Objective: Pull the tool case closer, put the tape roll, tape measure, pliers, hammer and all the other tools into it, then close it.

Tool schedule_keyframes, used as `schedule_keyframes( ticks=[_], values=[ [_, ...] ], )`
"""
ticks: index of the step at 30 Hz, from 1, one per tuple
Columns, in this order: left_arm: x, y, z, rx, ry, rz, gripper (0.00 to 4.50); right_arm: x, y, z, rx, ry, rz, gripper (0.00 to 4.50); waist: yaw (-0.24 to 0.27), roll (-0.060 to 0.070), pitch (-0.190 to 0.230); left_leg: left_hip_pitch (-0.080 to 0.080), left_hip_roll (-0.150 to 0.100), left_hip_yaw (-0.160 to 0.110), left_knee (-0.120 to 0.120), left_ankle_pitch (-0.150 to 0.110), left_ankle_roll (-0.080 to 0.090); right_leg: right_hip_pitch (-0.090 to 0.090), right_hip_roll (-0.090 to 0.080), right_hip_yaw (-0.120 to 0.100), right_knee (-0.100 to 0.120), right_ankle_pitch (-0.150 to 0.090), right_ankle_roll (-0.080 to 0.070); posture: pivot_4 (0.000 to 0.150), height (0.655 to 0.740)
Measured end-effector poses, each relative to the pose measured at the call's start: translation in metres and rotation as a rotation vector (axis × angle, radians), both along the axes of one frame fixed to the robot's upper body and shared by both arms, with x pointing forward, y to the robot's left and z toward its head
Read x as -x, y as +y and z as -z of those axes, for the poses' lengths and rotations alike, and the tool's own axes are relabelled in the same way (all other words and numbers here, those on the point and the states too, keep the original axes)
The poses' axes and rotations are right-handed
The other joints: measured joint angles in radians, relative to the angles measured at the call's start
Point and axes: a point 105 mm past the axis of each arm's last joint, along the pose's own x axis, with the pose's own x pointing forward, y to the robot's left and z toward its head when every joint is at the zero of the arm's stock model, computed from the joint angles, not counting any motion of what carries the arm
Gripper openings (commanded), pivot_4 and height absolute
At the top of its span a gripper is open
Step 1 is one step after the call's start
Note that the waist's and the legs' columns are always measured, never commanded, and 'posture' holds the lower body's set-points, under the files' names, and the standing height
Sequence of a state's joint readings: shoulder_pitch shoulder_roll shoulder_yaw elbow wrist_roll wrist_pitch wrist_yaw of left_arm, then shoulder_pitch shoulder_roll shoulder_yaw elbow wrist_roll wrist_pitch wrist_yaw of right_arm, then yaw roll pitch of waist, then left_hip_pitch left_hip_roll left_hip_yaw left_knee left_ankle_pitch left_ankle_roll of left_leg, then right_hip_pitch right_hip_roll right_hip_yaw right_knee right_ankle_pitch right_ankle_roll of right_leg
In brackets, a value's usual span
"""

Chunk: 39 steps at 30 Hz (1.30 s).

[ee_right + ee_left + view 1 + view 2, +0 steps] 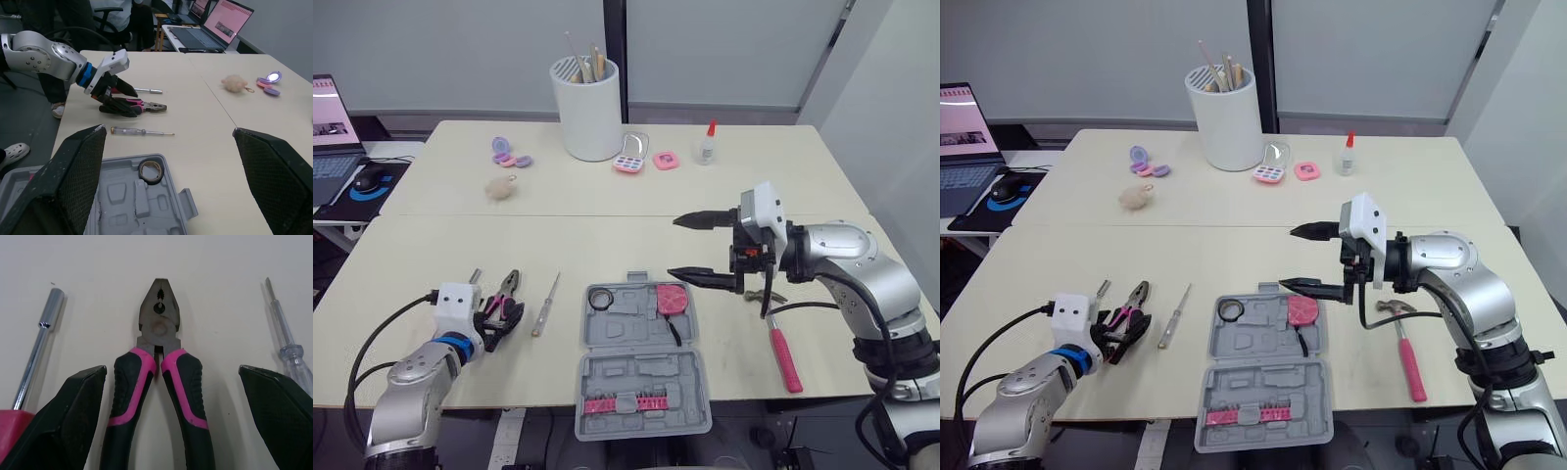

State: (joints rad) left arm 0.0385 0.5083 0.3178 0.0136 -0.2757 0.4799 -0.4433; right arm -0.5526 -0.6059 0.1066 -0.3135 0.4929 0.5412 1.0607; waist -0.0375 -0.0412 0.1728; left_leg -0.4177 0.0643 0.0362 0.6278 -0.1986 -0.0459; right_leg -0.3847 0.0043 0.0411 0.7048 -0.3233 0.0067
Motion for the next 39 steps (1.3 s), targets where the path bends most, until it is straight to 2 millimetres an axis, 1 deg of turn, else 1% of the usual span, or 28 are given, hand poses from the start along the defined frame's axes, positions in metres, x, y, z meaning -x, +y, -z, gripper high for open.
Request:
schedule_keyframes(
  ticks=[3,15,18,22,23,31,34,36,39],
  values=[
    [-0.001,0.003,0.005,0.003,0.022,-0.019,4.5,0.0,-0.001,0.002,0.0,0.011,0.015,4.39,0.0,0.0,0.0,0.0,0.0,0.0,0.0,0.0,0.0,0.0,0.0,0.0,0.0,0.0,0.0,0.15,0.74],
    [-0.008,0.002,0.004,0.01,0.02,-0.012,4.5,-0.001,-0.001,0.004,-0.004,0.014,0.035,4.39,0.005,0.0,0.0,0.0,0.0,0.0,0.0,0.0,0.0,0.0,-0.001,0.0,0.0,0.0,0.0,0.15,0.74],
    [-0.009,0.002,0.004,0.01,0.02,-0.012,3.9,-0.001,-0.001,0.004,-0.005,0.012,0.035,4.5,0.005,0.0,0.0,0.0,0.0,0.0,0.0,0.0,0.0,0.0,-0.001,0.0,0.0,0.0,0.0,0.15,0.74],
    [-0.009,0.003,0.004,0.007,0.022,-0.015,2.64,-0.001,-0.001,0.004,-0.007,0.01,0.034,4.5,0.005,0.0,0.0,0.0,-0.001,0.0,0.0,0.0,0.0,0.0,-0.001,0.0,0.0,0.0,0.0,0.15,0.74],
    [-0.009,0.003,0.004,0.006,0.022,-0.015,2.58,-0.001,-0.001,0.004,-0.007,0.009,0.034,4.5,0.005,0.0,0.0,0.0,-0.001,0.0,0.0,0.0,0.0,0.0,-0.001,0.0,0.0,0.0,0.0,0.15,0.74],
    [-0.009,0.005,0.003,-0.006,0.027,-0.011,2.58,0.0,0.0,0.003,-0.011,0.001,0.03,4.5,0.004,0.0,0.0,0.0,0.0,0.0,0.0,0.0,0.0,0.0,-0.001,0.0,0.0,0.0,0.0,0.15,0.74],
    [-0.006,0.006,0.001,-0.012,0.034,0.018,2.58,0.0,0.0,0.003,-0.01,0.0,0.023,4.5,0.004,0.0,0.0,0.0,0.0,0.0,0.0,0.0,0.0,0.0,-0.001,0.0,0.0,0.0,0.0,0.15,0.74],
    [-0.002,0.008,-0.005,-0.044,0.04,0.06,2.58,0.001,-0.002,0.005,0.0,0.007,0.013,4.5,0.004,-0.001,0.001,-0.001,0.0,0.0,0.0,0.0,0.0,-0.001,-0.001,-0.001,0.0,0.0,0.0,0.15,0.74],
    [-0.001,0.007,-0.03,-0.091,0.03,0.156,2.58,0.001,-0.007,0.008,0.033,0.013,-0.002,4.5,0.005,-0.002,0.001,-0.001,0.0,0.0,0.0,0.0,0.0,-0.001,-0.001,-0.001,-0.001,0.0,0.0,0.15,0.74]
  ],
)
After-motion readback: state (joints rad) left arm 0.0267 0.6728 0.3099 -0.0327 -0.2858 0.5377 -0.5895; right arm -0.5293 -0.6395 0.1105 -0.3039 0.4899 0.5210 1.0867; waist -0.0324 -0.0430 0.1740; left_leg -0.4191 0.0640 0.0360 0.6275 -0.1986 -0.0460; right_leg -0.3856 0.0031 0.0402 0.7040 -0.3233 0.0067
